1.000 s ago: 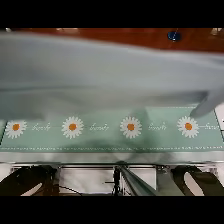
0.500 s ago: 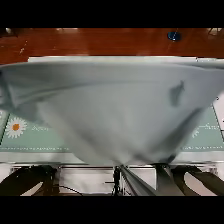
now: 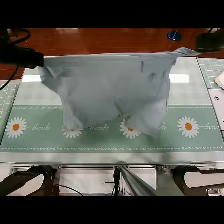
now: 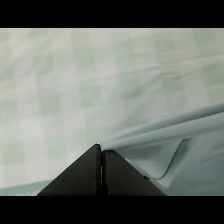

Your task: Fold the shirts.

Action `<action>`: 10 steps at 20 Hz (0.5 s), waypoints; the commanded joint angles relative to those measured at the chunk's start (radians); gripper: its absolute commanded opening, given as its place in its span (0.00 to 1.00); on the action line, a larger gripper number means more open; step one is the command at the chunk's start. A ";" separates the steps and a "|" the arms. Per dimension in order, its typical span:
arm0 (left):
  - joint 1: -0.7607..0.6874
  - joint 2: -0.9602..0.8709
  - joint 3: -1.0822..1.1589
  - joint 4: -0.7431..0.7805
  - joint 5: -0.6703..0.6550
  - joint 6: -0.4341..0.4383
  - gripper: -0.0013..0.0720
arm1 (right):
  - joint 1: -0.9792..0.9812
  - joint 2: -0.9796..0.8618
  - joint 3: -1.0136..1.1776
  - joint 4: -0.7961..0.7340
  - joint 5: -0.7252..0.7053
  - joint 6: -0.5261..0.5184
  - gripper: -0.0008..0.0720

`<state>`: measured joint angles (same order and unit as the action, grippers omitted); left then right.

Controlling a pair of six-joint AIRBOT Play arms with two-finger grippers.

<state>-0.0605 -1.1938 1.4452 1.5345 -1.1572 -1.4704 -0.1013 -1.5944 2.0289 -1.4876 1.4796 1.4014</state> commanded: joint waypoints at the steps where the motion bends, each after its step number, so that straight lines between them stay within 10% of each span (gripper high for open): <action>1: 0.063 -0.148 -0.013 -0.060 0.137 0.023 0.06 | -0.001 -0.076 0.001 0.023 -0.196 -0.003 0.03; 10: 0.034 -0.328 -0.013 -0.142 0.340 0.023 0.06 | -0.001 -0.221 0.001 0.107 -0.268 -0.001 0.03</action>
<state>-0.0204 -1.4693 1.4334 1.4330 -0.8818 -1.4479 -0.1024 -1.7660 2.0289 -1.4181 1.2316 1.3975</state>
